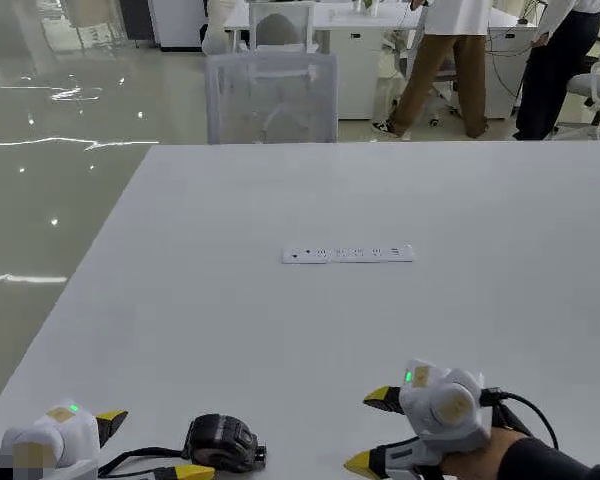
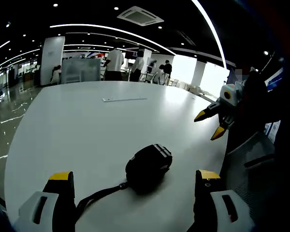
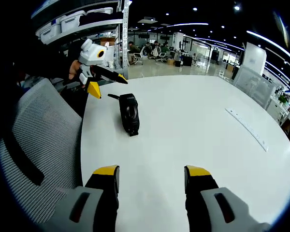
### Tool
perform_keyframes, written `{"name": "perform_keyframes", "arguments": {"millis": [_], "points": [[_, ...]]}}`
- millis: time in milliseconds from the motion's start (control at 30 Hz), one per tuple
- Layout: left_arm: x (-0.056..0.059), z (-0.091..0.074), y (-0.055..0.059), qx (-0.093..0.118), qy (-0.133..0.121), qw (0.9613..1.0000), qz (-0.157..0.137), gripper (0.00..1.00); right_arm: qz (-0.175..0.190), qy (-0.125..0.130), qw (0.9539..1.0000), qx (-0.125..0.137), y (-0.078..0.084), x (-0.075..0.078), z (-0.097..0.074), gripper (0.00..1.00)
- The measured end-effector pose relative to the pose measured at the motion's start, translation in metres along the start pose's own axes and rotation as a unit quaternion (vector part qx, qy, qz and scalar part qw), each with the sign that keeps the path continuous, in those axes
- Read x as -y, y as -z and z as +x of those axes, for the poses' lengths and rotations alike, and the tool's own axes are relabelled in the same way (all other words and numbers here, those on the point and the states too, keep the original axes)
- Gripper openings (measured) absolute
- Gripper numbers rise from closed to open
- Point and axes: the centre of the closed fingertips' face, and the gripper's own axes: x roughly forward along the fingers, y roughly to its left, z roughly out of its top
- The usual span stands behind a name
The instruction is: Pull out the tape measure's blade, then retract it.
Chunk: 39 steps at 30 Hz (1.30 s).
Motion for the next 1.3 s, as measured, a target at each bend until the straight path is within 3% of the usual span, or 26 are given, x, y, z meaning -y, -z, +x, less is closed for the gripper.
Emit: {"name": "perform_keyframes", "arguments": {"millis": [67, 133, 167, 233, 367, 400, 467, 600, 700, 900, 1033, 1133, 1300], "points": [[0.003, -0.005, 0.001, -0.01, 0.011, 0.9997, 0.019, 1.0, 0.007, 0.008, 0.9999, -0.002, 0.012, 0.001, -0.01, 0.54], [0.013, -0.011, -0.006, 0.0, 0.028, 0.9975, 0.064, 1.0, -0.003, 0.035, 0.9993, -0.01, 0.024, 0.007, -0.021, 0.59], [0.014, -0.013, -0.003, -0.006, 0.029, 0.9971, 0.07, 1.0, -0.002, 0.038, 0.9992, -0.009, 0.027, 0.007, -0.025, 0.63], [0.009, -0.016, 0.002, -0.017, 0.021, 0.9971, 0.071, 1.0, 0.015, 0.045, 0.9989, -0.005, 0.034, 0.007, -0.035, 0.66], [-0.002, -0.025, 0.004, -0.003, 0.012, 0.9985, 0.053, 1.0, 0.023, 0.062, 0.9978, -0.006, 0.05, 0.013, -0.052, 0.67], [-0.005, -0.028, 0.001, 0.014, 0.01, 0.9988, 0.047, 1.0, 0.048, 0.068, 0.9965, 0.0, 0.053, 0.014, -0.058, 0.68], [-0.004, -0.034, -0.005, 0.049, 0.017, 0.9975, 0.049, 1.0, 0.051, 0.076, 0.9958, 0.005, 0.062, 0.016, -0.068, 0.7], [-0.01, -0.042, 0.005, 0.029, -0.001, 0.9985, 0.047, 1.0, 0.077, 0.086, 0.9933, 0.008, 0.077, 0.02, -0.085, 0.77], [-0.011, -0.046, 0.008, 0.018, 0.0, 0.9994, 0.031, 1.0, 0.094, 0.097, 0.9907, 0.011, 0.091, 0.025, -0.098, 0.84], [-0.008, -0.047, 0.005, 0.025, 0.003, 0.9987, 0.044, 1.0, 0.114, 0.121, 0.9861, 0.005, 0.115, 0.035, -0.121, 0.91], [-0.007, -0.047, 0.002, 0.027, 0.006, 0.9985, 0.047, 1.0, 0.109, 0.133, 0.9851, 0.007, 0.118, 0.043, -0.131, 1.0], [-0.007, -0.048, -0.001, 0.031, 0.012, 0.9979, 0.056, 1.0, 0.118, 0.121, 0.9855, 0.008, 0.118, 0.042, -0.133, 1.0], [-0.013, -0.052, 0.001, 0.03, 0.005, 0.9982, 0.052, 1.0, 0.1, 0.115, 0.9882, -0.001, 0.118, 0.036, -0.13, 1.0]]}}
